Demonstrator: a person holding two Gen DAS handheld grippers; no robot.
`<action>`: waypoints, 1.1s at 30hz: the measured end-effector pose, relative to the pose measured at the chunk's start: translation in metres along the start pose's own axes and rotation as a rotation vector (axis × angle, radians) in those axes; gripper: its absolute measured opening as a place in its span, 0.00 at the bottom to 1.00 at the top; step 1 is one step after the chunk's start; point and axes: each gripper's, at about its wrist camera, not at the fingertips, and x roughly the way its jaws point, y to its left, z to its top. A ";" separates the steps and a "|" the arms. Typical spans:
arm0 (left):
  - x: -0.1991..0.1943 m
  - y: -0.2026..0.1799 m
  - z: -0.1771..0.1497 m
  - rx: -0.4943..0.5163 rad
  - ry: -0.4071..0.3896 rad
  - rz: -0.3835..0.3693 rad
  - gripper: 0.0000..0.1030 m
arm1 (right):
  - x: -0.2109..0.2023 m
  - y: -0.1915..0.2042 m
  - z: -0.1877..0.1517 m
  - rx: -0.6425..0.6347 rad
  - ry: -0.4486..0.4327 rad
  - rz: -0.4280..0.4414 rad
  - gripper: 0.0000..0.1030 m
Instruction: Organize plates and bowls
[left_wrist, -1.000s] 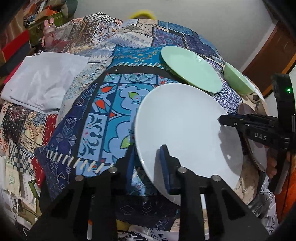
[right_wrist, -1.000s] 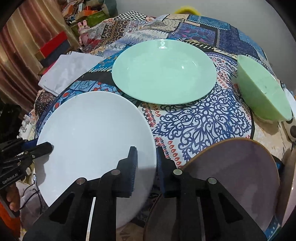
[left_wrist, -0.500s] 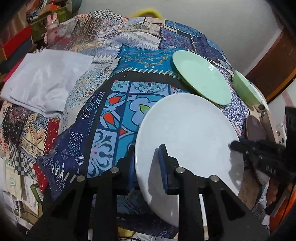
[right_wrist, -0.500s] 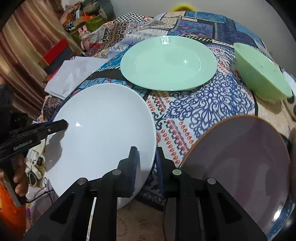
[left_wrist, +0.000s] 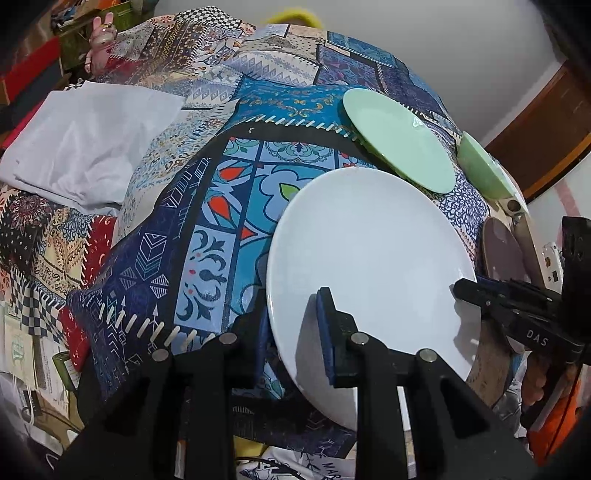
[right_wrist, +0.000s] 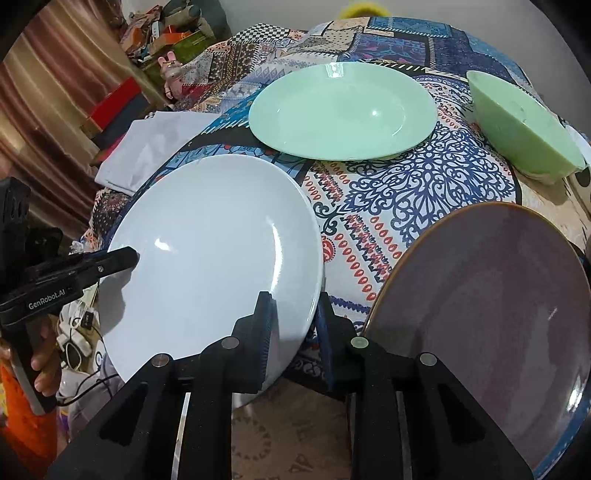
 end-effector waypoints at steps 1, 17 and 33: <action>0.000 -0.001 0.000 0.004 -0.002 0.003 0.23 | 0.000 0.000 0.000 0.001 0.000 -0.003 0.23; -0.008 -0.013 -0.003 0.038 -0.028 0.044 0.25 | -0.013 -0.002 -0.003 0.021 -0.063 -0.019 0.19; -0.034 -0.047 0.006 0.087 -0.103 0.025 0.25 | -0.056 -0.019 -0.006 0.048 -0.175 -0.033 0.19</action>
